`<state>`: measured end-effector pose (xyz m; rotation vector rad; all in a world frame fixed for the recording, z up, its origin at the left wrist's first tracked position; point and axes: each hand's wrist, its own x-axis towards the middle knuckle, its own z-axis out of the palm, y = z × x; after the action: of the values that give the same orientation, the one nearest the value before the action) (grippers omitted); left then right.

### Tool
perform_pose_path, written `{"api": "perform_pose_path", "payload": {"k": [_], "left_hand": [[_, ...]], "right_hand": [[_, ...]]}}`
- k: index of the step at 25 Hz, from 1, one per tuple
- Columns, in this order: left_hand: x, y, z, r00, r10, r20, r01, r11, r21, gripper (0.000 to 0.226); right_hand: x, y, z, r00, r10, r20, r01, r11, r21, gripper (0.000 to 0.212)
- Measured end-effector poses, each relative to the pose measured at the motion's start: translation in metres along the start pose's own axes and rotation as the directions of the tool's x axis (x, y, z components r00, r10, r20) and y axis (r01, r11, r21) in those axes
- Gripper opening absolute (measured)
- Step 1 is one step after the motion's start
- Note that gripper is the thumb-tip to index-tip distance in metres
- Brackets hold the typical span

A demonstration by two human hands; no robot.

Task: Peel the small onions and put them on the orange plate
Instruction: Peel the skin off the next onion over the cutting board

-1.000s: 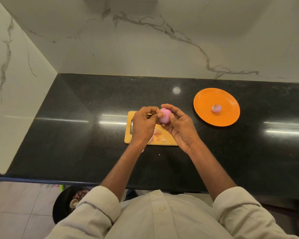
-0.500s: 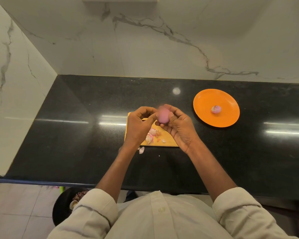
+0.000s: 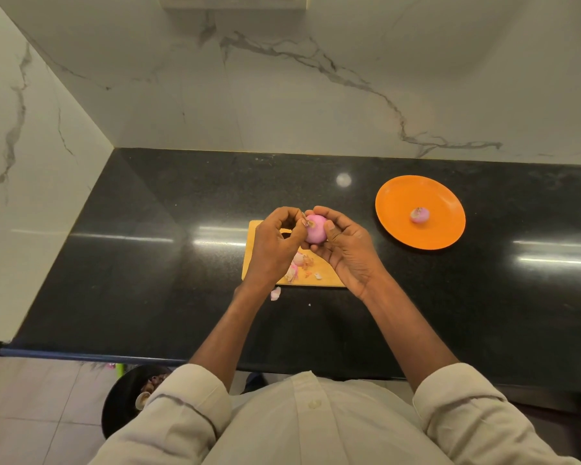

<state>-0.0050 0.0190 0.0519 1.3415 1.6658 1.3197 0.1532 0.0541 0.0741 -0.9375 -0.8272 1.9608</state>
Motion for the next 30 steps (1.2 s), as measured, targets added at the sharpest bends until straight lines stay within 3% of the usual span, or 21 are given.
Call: {"api": "perform_pose_path", "payload": {"k": [9,16,25,30], "left_hand": [[0.001,-0.002,-0.008,0.994,-0.083,0.067,0.097,0.966,-0.241,0.018],[0.001,-0.001,-0.008,0.998,-0.051,0.044,0.056,0.991,-0.118,0.012],[0.002,-0.002,-0.012,0.992,-0.113,0.047,0.122,0.952,-0.28,0.013],[0.0,0.001,-0.009,0.994,-0.103,0.045,0.111,0.956,-0.272,0.021]], "right_hand": [[-0.002,-0.003,-0.006,0.999,0.042,0.004,-0.042,0.999,0.028,0.027],[-0.003,-0.002,-0.007,0.999,0.039,0.021,-0.039,0.999,-0.03,0.027],[-0.007,-0.004,-0.01,0.995,0.07,0.07,-0.075,0.995,0.059,0.027],[-0.007,-0.007,-0.003,0.997,0.018,0.079,-0.014,0.999,-0.044,0.027]]}}
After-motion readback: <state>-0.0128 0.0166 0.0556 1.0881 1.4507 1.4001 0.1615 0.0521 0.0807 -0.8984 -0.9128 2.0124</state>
